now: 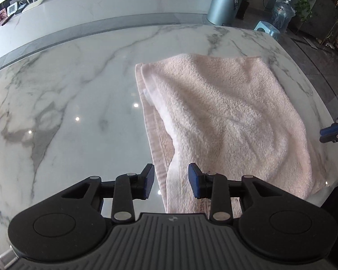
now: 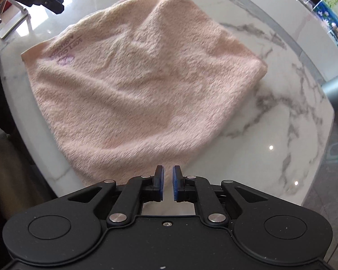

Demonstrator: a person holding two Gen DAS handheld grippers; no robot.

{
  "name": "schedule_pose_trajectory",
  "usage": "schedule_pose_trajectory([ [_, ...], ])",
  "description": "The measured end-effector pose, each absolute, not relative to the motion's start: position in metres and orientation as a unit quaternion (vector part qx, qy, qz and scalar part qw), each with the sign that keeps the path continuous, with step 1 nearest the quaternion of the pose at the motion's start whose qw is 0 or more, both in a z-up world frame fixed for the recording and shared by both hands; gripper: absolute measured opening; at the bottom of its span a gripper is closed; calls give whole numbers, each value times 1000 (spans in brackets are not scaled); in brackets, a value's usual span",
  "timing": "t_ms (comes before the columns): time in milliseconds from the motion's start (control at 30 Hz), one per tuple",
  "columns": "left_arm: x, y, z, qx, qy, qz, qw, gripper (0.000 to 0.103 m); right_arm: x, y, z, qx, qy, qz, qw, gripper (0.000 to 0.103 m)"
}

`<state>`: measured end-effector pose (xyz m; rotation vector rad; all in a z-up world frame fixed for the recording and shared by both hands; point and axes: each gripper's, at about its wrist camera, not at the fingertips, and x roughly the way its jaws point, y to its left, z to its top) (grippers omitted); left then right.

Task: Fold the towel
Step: 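Open both tools to release the towel edges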

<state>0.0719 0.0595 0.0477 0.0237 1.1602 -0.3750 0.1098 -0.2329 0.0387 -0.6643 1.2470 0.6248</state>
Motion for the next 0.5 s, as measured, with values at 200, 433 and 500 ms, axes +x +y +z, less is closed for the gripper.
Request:
schedule_pose_trajectory([
  [200, 110, 54, 21, -36, 582, -175, 793, 26, 135, -208, 19, -306, 568, 306, 700, 10],
  [433, 128, 44, 0, -30, 603, -168, 779, 26, 148, -200, -6, -324, 580, 321, 675, 18],
  [500, 129, 40, -4, -25, 604, -167, 779, 26, 150, -201, -11, -321, 583, 323, 673, 18],
])
